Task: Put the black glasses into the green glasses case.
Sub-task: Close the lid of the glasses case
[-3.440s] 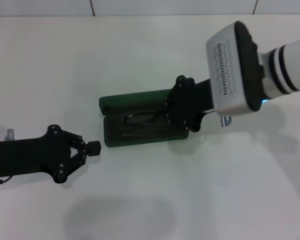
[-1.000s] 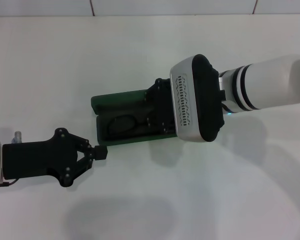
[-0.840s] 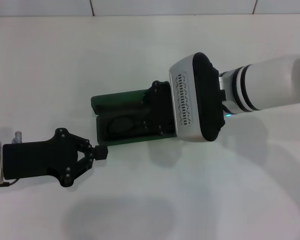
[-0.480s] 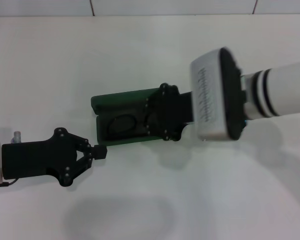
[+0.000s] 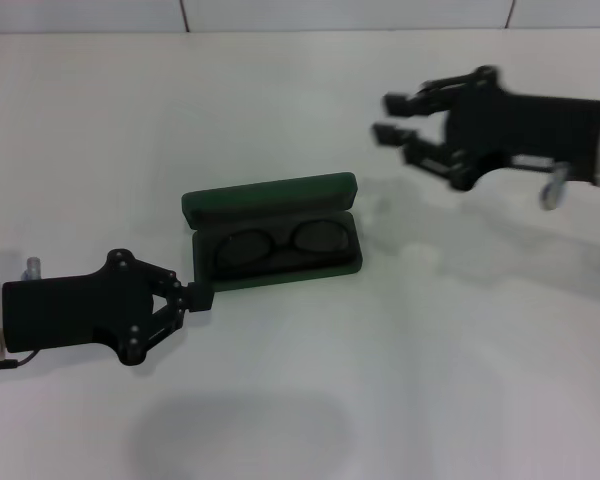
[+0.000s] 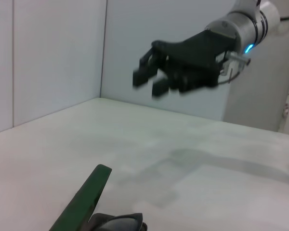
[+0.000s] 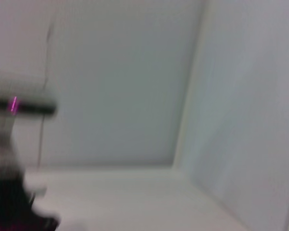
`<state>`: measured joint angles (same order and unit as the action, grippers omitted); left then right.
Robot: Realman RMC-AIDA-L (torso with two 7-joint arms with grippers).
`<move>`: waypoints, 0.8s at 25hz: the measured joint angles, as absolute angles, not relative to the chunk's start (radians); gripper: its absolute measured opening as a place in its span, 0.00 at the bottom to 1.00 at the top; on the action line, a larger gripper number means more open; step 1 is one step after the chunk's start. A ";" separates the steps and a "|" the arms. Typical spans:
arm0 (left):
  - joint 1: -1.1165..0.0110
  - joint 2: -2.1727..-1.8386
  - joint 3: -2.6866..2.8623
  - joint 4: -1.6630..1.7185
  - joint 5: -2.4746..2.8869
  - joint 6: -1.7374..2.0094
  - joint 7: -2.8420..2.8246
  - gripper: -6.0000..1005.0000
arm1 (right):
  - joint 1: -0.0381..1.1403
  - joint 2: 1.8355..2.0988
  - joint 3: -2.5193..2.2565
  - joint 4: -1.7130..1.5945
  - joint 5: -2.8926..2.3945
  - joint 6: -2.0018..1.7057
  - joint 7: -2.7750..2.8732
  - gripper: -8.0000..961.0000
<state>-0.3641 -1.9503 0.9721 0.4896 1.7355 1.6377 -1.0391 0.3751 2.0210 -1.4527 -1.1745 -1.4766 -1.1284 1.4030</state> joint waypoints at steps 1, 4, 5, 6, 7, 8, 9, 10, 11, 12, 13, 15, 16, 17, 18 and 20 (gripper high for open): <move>-0.365 -1.952 0.972 0.490 1.735 1.638 -1.043 0.02 | 0.366 2.021 -1.419 -1.148 -1.441 -1.157 1.387 0.28; -0.365 -1.954 0.971 0.489 1.735 1.638 -1.061 0.02 | 0.357 2.017 -1.283 -1.001 -1.321 -1.298 1.320 0.28; -0.365 -1.955 0.971 0.489 1.735 1.638 -1.066 0.02 | 0.360 2.015 -1.236 -0.944 -1.310 -1.353 1.297 0.28; -0.365 -1.956 0.971 0.489 1.735 1.638 -1.070 0.02 | 0.363 2.014 -1.199 -0.897 -1.310 -1.398 1.272 0.28; -0.366 -1.958 0.971 0.489 1.734 1.638 -1.071 0.02 | 0.364 2.009 -1.164 -0.842 -1.320 -1.449 1.234 0.28; -0.367 -1.960 0.970 0.489 1.733 1.635 -1.072 0.02 | 0.364 2.005 -1.144 -0.802 -1.329 -1.482 1.206 0.28; -0.367 -1.962 0.969 0.489 1.732 1.633 -1.072 0.02 | 0.364 1.998 -1.131 -0.758 -1.344 -1.508 1.173 0.28; -0.368 -1.965 0.961 0.490 1.732 1.627 -1.072 0.02 | 0.362 1.994 -1.127 -0.724 -1.359 -1.516 1.144 0.28; -0.368 -1.969 0.950 0.490 1.732 1.622 -1.072 0.02 | 0.361 1.991 -1.124 -0.696 -1.370 -1.520 1.121 0.28; -0.368 -1.971 0.940 0.490 1.733 1.617 -1.072 0.02 | 0.361 1.990 -1.123 -0.662 -1.386 -1.515 1.093 0.28; -0.368 -1.974 0.930 0.489 1.736 1.609 -1.072 0.02 | 0.363 1.990 -1.122 -0.637 -1.398 -1.509 1.070 0.28; -0.369 -1.979 0.923 0.487 1.737 1.597 -1.072 0.02 | 0.369 1.991 -1.121 -0.570 -1.432 -1.486 0.985 0.28; -0.370 -1.983 0.922 0.487 1.736 1.590 -1.071 0.02 | 0.370 1.993 -1.121 -0.546 -1.440 -1.479 0.947 0.28; -0.373 -1.986 0.922 0.487 1.736 1.584 -1.072 0.02 | 0.371 1.995 -1.121 -0.528 -1.445 -1.475 0.916 0.32; -0.377 -1.988 0.922 0.487 1.737 1.577 -1.073 0.02 | 0.373 2.000 -1.121 -0.499 -1.448 -1.473 0.867 0.36; -0.382 -1.993 0.923 0.487 1.741 1.557 -1.085 0.02 | 0.376 2.006 -1.121 -0.469 -1.449 -1.471 0.818 0.44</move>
<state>-0.3819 -1.9930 0.9227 0.4870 1.7407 1.5566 -1.0849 0.3756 2.0059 -1.1212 -0.4686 -1.4490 -1.4714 0.8178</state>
